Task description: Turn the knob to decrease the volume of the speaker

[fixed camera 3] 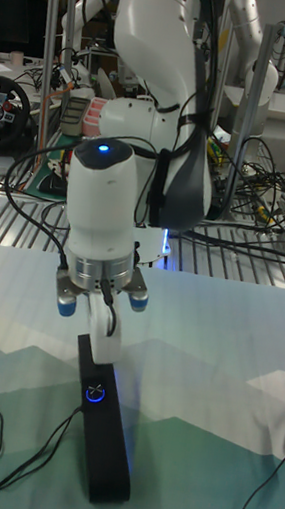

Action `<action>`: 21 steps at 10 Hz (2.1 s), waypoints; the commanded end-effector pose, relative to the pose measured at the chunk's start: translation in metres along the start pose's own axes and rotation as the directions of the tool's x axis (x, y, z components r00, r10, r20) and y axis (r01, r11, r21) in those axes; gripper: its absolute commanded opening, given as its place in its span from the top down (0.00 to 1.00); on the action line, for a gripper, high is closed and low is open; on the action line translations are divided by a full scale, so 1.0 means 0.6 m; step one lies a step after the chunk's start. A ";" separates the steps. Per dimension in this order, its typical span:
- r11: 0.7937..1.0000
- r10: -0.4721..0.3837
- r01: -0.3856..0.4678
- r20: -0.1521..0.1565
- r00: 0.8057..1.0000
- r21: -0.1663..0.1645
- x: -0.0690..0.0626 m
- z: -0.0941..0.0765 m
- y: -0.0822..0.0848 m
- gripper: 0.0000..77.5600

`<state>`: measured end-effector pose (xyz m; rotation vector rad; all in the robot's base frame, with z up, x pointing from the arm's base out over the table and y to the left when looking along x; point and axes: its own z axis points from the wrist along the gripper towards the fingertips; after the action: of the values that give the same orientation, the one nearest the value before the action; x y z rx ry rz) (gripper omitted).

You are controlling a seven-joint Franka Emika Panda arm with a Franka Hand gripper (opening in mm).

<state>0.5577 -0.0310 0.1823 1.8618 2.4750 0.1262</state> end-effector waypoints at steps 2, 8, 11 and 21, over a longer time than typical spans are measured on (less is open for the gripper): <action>0.995 0.093 -0.095 -0.068 0.993 -0.024 -0.002 0.001 0.006 1.00; 0.996 0.087 -0.089 -0.072 0.994 -0.025 0.005 0.034 0.016 1.00; 0.998 0.055 -0.058 -0.069 0.996 -0.028 0.000 0.047 0.004 1.00; 0.998 0.048 -0.051 -0.068 0.997 -0.032 -0.004 0.078 0.000 0.00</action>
<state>0.5620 -0.0312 0.1372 1.9471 2.4500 0.2318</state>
